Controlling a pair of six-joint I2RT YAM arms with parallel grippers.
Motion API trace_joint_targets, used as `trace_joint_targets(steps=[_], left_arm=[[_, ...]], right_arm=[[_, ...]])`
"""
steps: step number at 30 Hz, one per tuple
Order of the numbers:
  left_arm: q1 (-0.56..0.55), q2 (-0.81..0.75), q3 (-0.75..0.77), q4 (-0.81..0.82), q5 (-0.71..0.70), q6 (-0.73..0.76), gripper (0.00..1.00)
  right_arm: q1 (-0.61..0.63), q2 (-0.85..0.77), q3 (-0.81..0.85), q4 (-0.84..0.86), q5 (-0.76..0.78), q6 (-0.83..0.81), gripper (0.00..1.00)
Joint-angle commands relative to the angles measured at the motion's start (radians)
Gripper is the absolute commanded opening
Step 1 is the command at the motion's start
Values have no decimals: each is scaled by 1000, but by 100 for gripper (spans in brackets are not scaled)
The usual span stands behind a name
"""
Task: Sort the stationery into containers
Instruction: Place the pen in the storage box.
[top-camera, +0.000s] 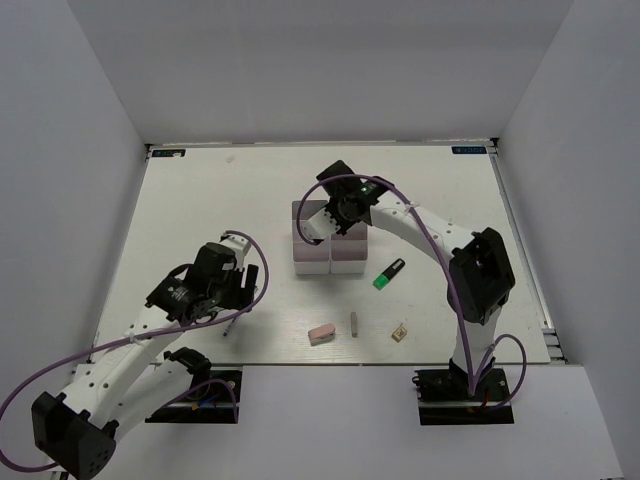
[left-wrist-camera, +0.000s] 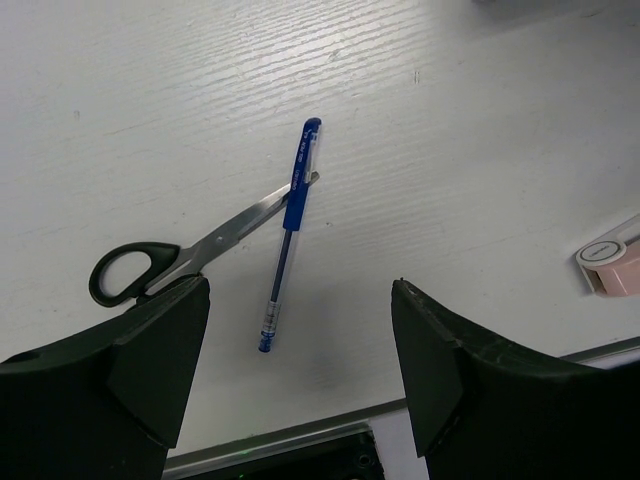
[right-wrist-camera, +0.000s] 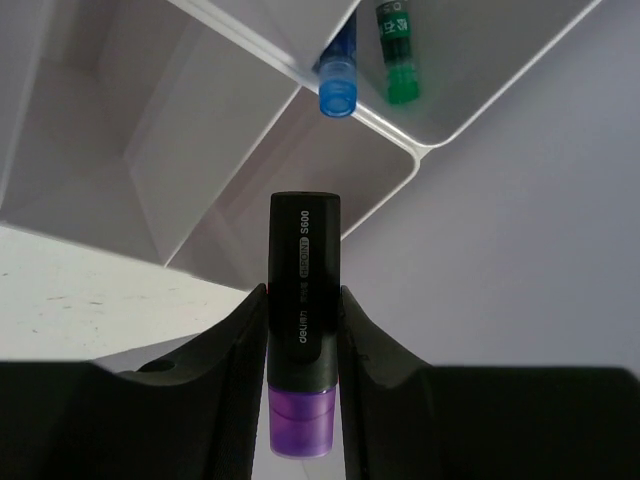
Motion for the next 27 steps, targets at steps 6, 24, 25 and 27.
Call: trace_joint_targets(steps=[6, 24, 25, 27], left_arm=[[6, -30, -10, 3, 15, 10, 84], [6, -12, -15, 4, 24, 8, 67], [7, -12, -15, 8, 30, 8, 36], [4, -4, -10, 8, 44, 11, 6]], right_arm=[[18, 20, 50, 4, 71, 8, 32], [9, -97, 258, -394, -181, 352, 0], [-2, -107, 251, -449, -226, 379, 0], [-51, -197, 202, -587, -385, 380, 0]])
